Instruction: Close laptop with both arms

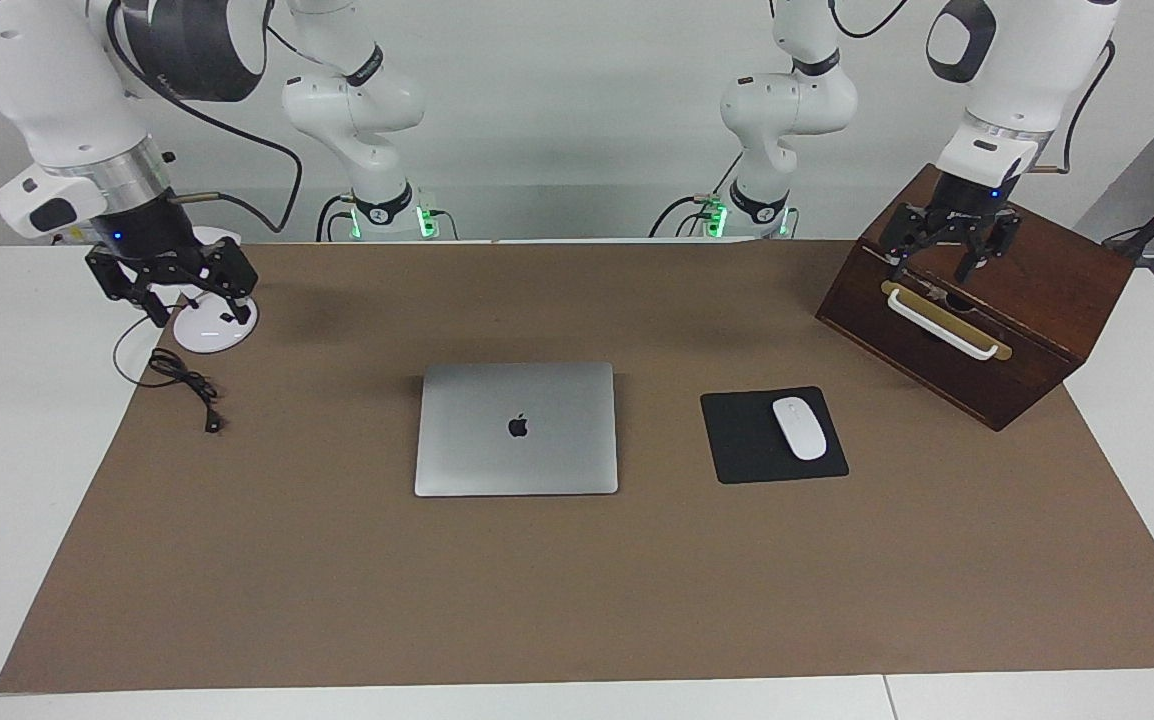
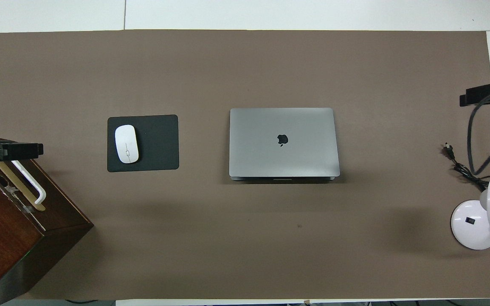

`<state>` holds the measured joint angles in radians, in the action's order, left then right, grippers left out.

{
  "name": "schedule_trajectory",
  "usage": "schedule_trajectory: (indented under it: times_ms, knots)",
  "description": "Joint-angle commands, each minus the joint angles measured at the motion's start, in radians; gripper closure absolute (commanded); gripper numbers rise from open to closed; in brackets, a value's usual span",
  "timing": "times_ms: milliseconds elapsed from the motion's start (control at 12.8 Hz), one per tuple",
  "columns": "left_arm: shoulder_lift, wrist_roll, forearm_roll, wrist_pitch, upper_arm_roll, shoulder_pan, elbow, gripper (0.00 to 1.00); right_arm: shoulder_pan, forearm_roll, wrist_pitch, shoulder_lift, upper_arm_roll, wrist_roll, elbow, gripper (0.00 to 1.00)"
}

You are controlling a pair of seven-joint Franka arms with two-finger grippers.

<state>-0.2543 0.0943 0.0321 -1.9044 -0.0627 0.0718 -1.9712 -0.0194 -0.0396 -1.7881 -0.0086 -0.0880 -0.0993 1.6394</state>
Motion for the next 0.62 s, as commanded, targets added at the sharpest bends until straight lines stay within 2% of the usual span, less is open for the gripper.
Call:
schedule_trajectory:
  times_ms: [0,156,233,389,545]
  knots:
    - [0.111,-0.007,-0.011,0.154,0.009,-0.010,0.209,0.00,-0.103,0.026,-0.004,-0.082,0.123,-0.004,0.057,0.00]
    - [0.158,-0.008,-0.008,0.246,0.009,-0.012,0.319,0.00,-0.091,0.026,0.019,-0.105,0.122,0.029,0.057,0.00]
    - [0.173,-0.008,-0.006,0.261,0.008,-0.012,0.342,0.00,-0.082,0.026,0.044,-0.120,0.122,0.035,0.057,0.00]
    - [0.194,-0.010,-0.008,0.292,0.009,-0.010,0.348,0.00,-0.080,0.026,0.082,-0.163,0.123,0.059,0.080,0.00]
    - [0.217,-0.010,-0.009,0.321,0.011,-0.010,0.359,0.00,-0.080,0.024,0.072,-0.174,0.123,0.064,0.108,0.00]
